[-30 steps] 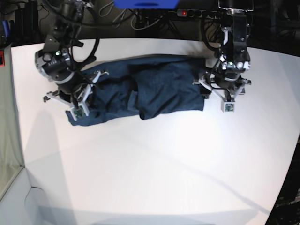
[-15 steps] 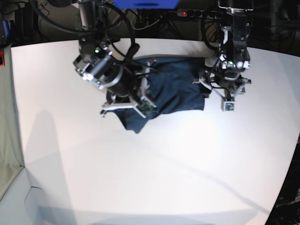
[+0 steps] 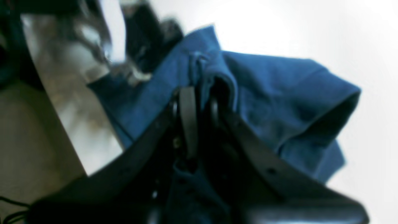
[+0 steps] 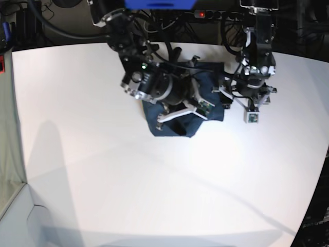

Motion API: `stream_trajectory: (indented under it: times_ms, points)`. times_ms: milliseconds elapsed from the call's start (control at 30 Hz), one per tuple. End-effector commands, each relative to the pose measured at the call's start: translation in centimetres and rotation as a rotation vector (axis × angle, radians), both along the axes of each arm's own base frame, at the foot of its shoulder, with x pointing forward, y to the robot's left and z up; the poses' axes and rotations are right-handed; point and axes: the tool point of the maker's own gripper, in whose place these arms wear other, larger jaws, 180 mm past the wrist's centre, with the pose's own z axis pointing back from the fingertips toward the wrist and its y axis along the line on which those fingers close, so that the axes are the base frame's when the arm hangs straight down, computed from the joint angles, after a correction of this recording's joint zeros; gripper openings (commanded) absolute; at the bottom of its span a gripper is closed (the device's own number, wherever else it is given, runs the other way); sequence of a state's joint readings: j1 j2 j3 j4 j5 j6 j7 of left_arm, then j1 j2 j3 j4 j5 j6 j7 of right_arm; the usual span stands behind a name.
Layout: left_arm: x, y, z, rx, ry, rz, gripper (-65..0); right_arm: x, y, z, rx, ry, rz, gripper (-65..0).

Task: Layout the t-shirt on the table in an organized manner, then fold the t-shirt properly
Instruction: 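Lift the strip end with the right gripper and fold it over onto the bundle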

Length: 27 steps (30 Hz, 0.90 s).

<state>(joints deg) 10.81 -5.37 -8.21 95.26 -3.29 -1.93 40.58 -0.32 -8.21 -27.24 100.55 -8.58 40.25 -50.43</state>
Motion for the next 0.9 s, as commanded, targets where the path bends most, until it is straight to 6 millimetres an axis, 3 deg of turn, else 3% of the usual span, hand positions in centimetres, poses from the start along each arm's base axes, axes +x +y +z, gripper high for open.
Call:
stream_trajectory:
  times_ms: [0, 100, 200, 267, 333, 433, 567, 733, 867]
  points:
    - [0.8, 0.0, 2.1, 0.002, -0.072, 0.000, -23.2, 0.9, 0.9, 1.9, 0.056, -0.044, 0.005, -65.0]
    - [1.0, -0.2, 4.7, 0.015, -0.139, -0.012, -23.2, 0.9, 0.9, 1.9, 0.055, -0.042, 0.005, -65.0]
    - [0.5, 0.1, 5.8, 0.029, -0.164, -0.012, -23.2, 1.3, 0.9, 2.2, 0.054, -0.056, 0.006, -65.0]
    - [0.1, 1.9, 5.5, 0.050, -0.150, 0.024, -23.2, 1.4, 0.8, 2.4, 0.053, -0.062, 0.006, -65.0]
    - [-0.8, 3.5, 3.4, 0.055, -0.090, 0.071, -23.2, 1.5, 0.8, 2.5, 0.054, -0.067, 0.005, -65.0]
    - [-2.0, 4.4, 0.8, 0.050, -0.015, 0.094, -23.2, 1.7, 0.7, 3.4, 0.065, -0.092, 0.001, -65.0]
    - [-2.7, 4.2, -1.0, 0.043, 0.038, 0.091, -23.2, 1.9, 0.7, 5.6, 0.094, -0.147, -0.003, -65.0]
    - [-2.7, 2.6, -1.6, 0.033, 0.053, 0.051, -23.2, 1.8, 1.0, 6.2, 0.105, -0.159, 0.002, -65.0]
    - [-2.6, 1.9, -1.8, 0.028, 0.056, 0.032, -23.2, -0.1, 3.3, 6.5, 0.108, -0.167, 0.091, -65.0]
